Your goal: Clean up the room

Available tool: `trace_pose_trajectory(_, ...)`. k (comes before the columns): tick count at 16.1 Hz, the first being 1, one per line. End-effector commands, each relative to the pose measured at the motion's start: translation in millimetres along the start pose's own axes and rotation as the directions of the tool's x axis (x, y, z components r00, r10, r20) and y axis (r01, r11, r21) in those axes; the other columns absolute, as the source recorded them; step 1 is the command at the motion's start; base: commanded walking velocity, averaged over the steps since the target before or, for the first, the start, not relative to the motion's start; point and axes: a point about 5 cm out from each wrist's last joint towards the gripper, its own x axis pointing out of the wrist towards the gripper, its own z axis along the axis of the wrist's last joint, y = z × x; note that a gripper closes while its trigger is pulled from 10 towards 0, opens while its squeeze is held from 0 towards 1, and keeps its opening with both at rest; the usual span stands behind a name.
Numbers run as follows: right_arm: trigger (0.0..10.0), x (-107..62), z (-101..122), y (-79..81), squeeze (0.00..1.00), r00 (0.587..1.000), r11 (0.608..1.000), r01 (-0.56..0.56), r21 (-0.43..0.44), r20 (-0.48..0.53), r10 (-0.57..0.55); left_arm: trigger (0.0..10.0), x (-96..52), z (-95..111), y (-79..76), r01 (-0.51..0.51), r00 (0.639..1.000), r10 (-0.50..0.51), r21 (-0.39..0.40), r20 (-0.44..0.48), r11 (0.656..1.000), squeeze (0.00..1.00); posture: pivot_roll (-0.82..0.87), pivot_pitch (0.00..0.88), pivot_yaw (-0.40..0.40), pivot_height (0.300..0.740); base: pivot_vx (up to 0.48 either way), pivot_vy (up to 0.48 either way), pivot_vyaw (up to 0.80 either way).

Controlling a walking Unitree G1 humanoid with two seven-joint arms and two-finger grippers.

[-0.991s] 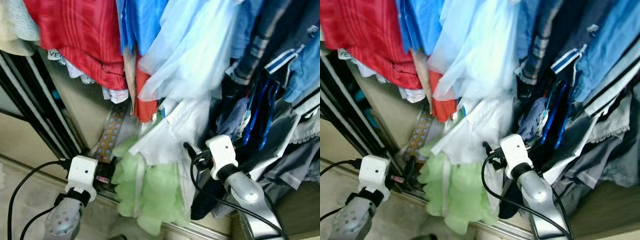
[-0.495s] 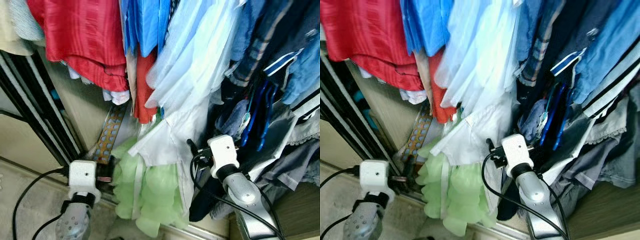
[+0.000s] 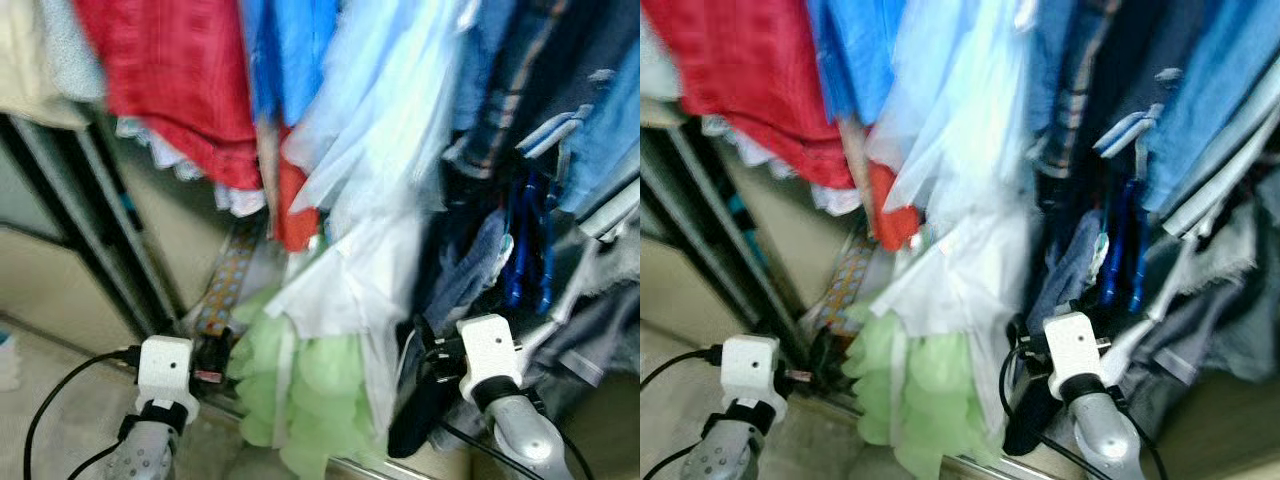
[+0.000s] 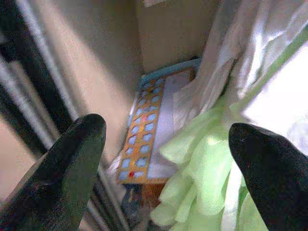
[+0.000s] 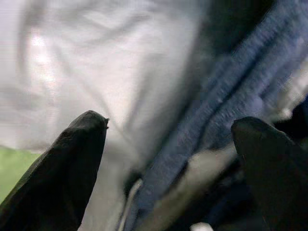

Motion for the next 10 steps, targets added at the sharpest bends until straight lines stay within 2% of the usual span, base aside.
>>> trace_pose_trajectory(1,10.0,2.2,5.1,0.1,0.0,1.0,1.0,0.008,-0.007,0.026,-0.008,10.0,-0.5,-1.1,-1.6,0.01,1.0,-0.01,-0.009,0.003,1.0,0.0,0.04,0.026,0.003,0.74,0.0,0.0,0.8)
trace_pose_trajectory(3,10.0,7.3,9.1,-0.8,0.0,0.999,1.0,0.003,-0.007,0.038,-0.003,10.0,8.4,5.3,-4.4,0.013,0.999,-0.013,0.009,0.032,1.0,0.0,0.04,0.023,-0.001,0.74,0.0,0.0,0.8)
trace_pose_trajectory(8,10.0,8.3,4.7,-3.6,0.0,1.0,1.0,0.008,-0.011,0.026,-0.007,10.0,7.5,5.4,-12.3,0.027,0.999,-0.028,0.018,0.041,0.999,0.0,0.04,0.014,-0.007,0.74,0.0,0.0,0.8)
trace_pose_trajectory(10,10.0,12.7,5.9,2.0,0.0,0.999,1.0,-0.001,-0.012,0.037,0.002,10.0,14.6,6.6,-11.3,0.012,0.999,-0.013,0.016,0.052,1.0,0.0,0.05,0.0,-0.013,0.74,0.0,0.0,0.8)
